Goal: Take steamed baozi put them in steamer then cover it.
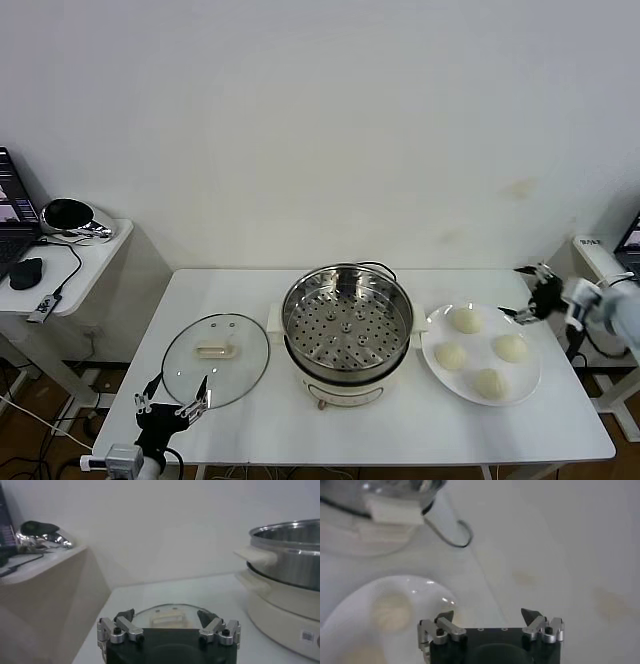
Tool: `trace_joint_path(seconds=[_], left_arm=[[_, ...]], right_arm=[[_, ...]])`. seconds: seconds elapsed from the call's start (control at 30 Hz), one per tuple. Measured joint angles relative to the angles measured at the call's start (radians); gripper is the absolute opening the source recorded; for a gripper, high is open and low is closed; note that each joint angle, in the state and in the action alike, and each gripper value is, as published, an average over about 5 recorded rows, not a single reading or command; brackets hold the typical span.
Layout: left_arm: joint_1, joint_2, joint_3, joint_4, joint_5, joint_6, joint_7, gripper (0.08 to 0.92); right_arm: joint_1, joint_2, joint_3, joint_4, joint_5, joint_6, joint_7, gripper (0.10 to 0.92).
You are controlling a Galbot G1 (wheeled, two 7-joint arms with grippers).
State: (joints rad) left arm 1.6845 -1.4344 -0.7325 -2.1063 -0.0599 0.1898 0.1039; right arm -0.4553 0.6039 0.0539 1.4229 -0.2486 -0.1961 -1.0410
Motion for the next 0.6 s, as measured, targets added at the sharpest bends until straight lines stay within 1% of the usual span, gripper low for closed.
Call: trace_joint_path(seconds=[0.13,0.27,0.6], left_arm=[[0.015,-0.015,-0.007,-0.012,0.014,-0.01,-0.008,0.823],[0.032,-0.028,-0.01,-0.02,0.029,-0.02,-0.015,0.823],[0.053,-0.039,-0.01,-0.02,0.05,-0.029,-0.019,0.823]], right_arm=[[0.146,0.06,-0.16,-0.13,-0.065,0.051,-0.046,0.823],[0.233,0.132,-0.257,-0.258,-0.134,0.104,-0.072,0.823],[0.328,0.277,-0.36,-0.491,-0.257,0.182,-0.098,0.823]])
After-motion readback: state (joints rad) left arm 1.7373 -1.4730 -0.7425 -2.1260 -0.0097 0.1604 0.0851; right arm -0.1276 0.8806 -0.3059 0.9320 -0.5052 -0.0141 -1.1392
